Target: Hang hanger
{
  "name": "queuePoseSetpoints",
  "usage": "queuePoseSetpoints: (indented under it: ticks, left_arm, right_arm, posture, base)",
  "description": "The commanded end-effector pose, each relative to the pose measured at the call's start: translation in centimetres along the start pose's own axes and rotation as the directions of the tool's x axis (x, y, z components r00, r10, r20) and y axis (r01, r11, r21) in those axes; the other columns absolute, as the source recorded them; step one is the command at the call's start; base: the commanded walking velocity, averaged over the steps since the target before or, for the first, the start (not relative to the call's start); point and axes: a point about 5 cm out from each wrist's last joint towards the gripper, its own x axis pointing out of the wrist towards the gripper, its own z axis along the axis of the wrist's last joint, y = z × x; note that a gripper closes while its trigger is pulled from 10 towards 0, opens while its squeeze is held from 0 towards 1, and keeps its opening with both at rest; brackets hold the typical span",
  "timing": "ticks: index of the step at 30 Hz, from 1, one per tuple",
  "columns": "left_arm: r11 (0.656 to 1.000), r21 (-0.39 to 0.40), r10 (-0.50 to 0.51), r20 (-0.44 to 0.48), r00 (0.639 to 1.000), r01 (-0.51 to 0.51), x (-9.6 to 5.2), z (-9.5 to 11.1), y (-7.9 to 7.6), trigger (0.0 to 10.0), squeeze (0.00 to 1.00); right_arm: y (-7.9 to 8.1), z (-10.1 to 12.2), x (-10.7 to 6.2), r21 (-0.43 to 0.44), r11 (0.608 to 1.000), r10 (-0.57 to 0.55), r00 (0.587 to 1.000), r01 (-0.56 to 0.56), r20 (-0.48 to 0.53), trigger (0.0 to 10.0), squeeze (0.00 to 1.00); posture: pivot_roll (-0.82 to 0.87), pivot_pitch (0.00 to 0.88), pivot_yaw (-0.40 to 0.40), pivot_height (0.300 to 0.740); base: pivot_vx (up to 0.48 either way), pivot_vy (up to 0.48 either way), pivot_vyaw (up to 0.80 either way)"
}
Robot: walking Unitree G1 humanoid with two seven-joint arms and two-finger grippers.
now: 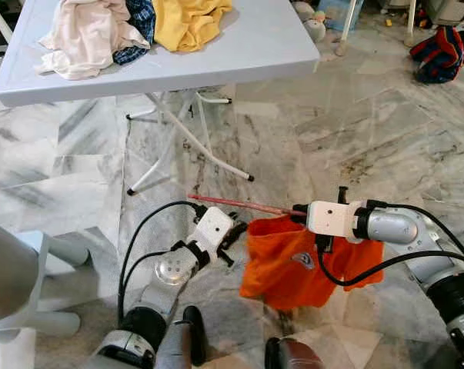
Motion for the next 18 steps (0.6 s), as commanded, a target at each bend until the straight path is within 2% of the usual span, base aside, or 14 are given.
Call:
queuePoseSetpoints:
  ticks: [1, 3, 6, 9, 11, 14, 17, 18]
  left_arm:
    - [0.999, -0.032, 0.024, 0.011, 1.0, -0.023, -0.3, 0.0, 0.4, 10.0, 1.0]
    - [1.0, 0.006, 0.026, 0.046, 0.999, -0.026, -0.3, 0.6, 0.7, 10.0, 1.0]
    - [0.99, 0.136, -0.048, 0.046, 0.998, 0.041, -0.7, 1.0, 0.7, 10.0, 1.0]
    - [0.976, 0.202, -0.094, 0.037, 0.995, 0.084, -1.0, 1.2, 0.7, 10.0, 1.0]
    - [0.971, 0.218, -0.11, 0.033, 0.993, 0.1, -1.2, 1.2, 0.8, 10.0, 1.0]
    - [0.945, 0.283, -0.171, 0.0, 0.985, 0.164, -2.1, 1.1, 1.0, 10.0, 1.0]
    - [0.931, 0.317, -0.185, -0.014, 0.983, 0.18, -2.5, 0.9, 1.2, 10.0, 1.0]
    - [0.917, 0.358, -0.18, -0.019, 0.983, 0.175, -3.0, 0.9, 1.6, 10.0, 1.0]
  right_arm:
    - [-0.2, 0.2, 0.1, -0.023, 1.0, -0.004, 1.0, 0.004, 0.01, 10.0, 0.0]
    - [-0.1, 0.1, 0.1, -0.017, 1.0, -0.004, 1.0, 0.004, 0.012, 10.0, 0.0]
    - [0.0, -0.1, 0.0, -0.023, 1.0, 0.005, 1.0, -0.005, 0.003, 10.0, 0.0]
    - [-0.1, -0.2, -0.1, -0.026, 1.0, 0.005, 1.0, -0.005, 0.0, 10.0, 0.0]
    - [-0.2, -0.3, -0.1, -0.028, 1.0, 0.007, 1.0, -0.007, -0.002, 10.0, 0.0]
    - [-0.3, -0.6, -0.3, -0.041, 0.999, 0.021, 0.999, -0.022, -0.025, 10.0, 0.0]
    - [-0.3, -0.8, -0.4, -0.04, 0.999, 0.029, 0.999, -0.03, -0.033, 10.0, 0.0]
    - [0.0, -1.0, -0.4, -0.041, 0.998, 0.051, 0.998, -0.053, -0.045, 10.0, 0.0]
  posture:
    - [-0.08, 0.248, -0.031, 0.74]
    - [-0.08, 0.248, -0.031, 0.74]
    - [-0.08, 0.249, -0.031, 0.74]
    - [-0.08, 0.249, -0.031, 0.74]
    - [-0.07, 0.249, -0.03, 0.74]
    - [-0.07, 0.249, -0.029, 0.74]
    - [-0.07, 0.249, -0.029, 0.74]
    - [-0.07, 0.251, -0.03, 0.74]
  base:
    - [0.0, 0.0, 0.0]
    - [0.0, 0.0, 0.0]
    - [0.0, 0.0, 0.0]
    - [0.0, 0.0, 0.0]
    - [0.0, 0.0, 0.0]
    - [0.0, 0.0, 0.0]
    - [0.0, 0.0, 0.0]
    - [0.0, 0.0, 0.0]
